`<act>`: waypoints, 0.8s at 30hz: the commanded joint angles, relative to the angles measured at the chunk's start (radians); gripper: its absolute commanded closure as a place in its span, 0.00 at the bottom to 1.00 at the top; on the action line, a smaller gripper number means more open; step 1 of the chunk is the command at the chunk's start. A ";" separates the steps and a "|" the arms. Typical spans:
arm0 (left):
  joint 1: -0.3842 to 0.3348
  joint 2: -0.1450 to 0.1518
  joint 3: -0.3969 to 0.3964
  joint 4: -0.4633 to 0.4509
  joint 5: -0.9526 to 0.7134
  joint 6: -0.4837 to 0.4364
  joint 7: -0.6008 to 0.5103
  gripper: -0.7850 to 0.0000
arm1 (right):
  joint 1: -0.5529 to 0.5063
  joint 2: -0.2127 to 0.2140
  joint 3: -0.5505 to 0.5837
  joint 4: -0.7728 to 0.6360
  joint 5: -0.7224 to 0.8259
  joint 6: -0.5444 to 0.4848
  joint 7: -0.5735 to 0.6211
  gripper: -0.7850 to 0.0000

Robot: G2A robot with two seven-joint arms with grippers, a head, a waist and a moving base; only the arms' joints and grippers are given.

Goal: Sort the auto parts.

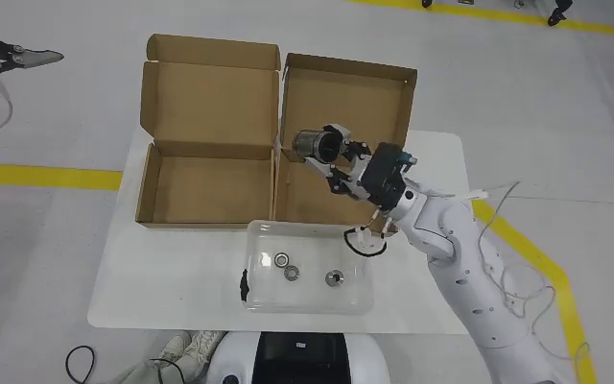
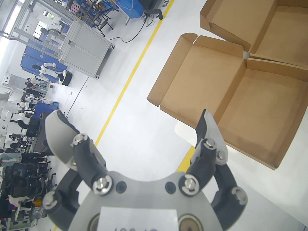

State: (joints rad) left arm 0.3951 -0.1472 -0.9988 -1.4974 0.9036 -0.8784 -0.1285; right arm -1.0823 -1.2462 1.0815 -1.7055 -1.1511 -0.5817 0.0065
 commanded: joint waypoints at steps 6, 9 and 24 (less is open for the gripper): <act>0.000 0.000 0.000 0.000 0.000 0.000 0.000 0.00 | 0.016 -0.010 -0.022 0.097 0.105 0.078 0.145 1.00; 0.000 0.000 0.000 0.000 0.000 0.000 0.000 0.00 | 0.032 -0.015 -0.044 0.146 0.114 0.100 0.203 1.00; 0.000 0.000 0.000 0.000 0.000 0.000 0.000 0.00 | 0.181 -0.064 -0.184 0.416 0.144 0.187 0.421 1.00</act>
State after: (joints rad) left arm 0.3951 -0.1472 -0.9988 -1.4974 0.9036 -0.8784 -0.1285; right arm -0.9105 -1.3066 0.9024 -1.3080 -1.0132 -0.4030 0.4144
